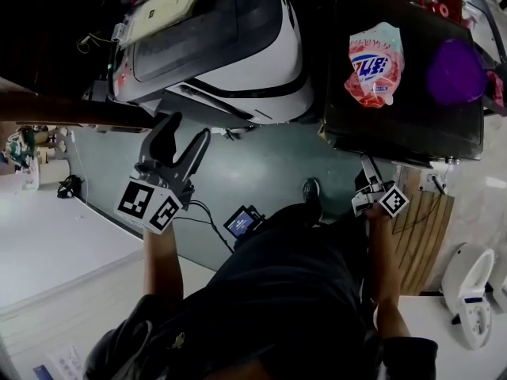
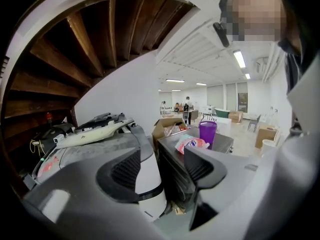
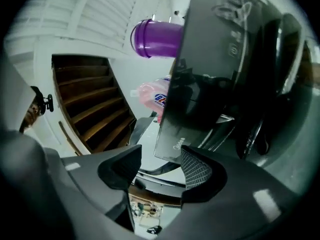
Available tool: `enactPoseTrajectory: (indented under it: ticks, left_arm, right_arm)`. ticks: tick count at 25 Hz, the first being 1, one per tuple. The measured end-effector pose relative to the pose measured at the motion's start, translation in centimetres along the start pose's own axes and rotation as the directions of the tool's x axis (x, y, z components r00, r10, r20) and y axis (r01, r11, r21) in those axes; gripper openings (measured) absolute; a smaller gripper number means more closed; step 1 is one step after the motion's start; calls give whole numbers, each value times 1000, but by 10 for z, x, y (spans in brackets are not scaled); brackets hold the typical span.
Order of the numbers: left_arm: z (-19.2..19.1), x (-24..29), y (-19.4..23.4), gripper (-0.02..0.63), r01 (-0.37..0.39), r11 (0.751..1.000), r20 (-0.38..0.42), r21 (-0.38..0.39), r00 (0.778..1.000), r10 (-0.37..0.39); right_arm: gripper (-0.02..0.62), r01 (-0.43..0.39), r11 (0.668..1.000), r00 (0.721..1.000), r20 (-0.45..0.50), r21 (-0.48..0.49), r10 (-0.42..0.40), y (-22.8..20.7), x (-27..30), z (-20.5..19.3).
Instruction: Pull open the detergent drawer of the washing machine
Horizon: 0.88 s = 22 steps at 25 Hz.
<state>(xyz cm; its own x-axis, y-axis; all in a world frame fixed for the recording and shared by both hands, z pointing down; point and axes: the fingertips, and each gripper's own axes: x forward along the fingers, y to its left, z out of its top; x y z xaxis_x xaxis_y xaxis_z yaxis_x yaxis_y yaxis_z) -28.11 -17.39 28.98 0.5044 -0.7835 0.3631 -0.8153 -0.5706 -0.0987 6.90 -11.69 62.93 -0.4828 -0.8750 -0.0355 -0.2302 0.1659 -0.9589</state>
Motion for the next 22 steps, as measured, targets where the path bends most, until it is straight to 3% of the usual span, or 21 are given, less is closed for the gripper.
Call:
enactPoseTrajectory:
  ticks: [4, 10, 17, 19, 20, 22]
  left_arm:
    - [-14, -7, 6, 311, -7, 1000, -45, 11, 999, 8]
    - [-41, -16, 11, 312, -10, 1000, -111, -6, 994, 9]
    - [-60, -15, 13, 312, -6, 1000, -161, -16, 987, 3]
    - [-65, -14, 12, 312, 0, 1000, -175, -17, 985, -3]
    - [-67, -13, 11, 313, 2, 1000, -183, -19, 983, -5]
    - [-70, -13, 11, 312, 6, 1000, -195, -28, 981, -11]
  right_arm:
    - [225, 19, 997, 997, 75, 76, -25, -41, 6, -7]
    - [225, 33, 994, 989, 137, 100, -46, -81, 24, -11]
    - [225, -167, 981, 957, 254, 94, 138, -78, 36, 7]
    - [226, -243, 966, 932, 298, 83, 209, -69, 37, 12]
    - [268, -269, 960, 918, 322, 75, 232, -65, 38, 15]
    - [273, -283, 957, 897, 370, 64, 241, -62, 38, 16]
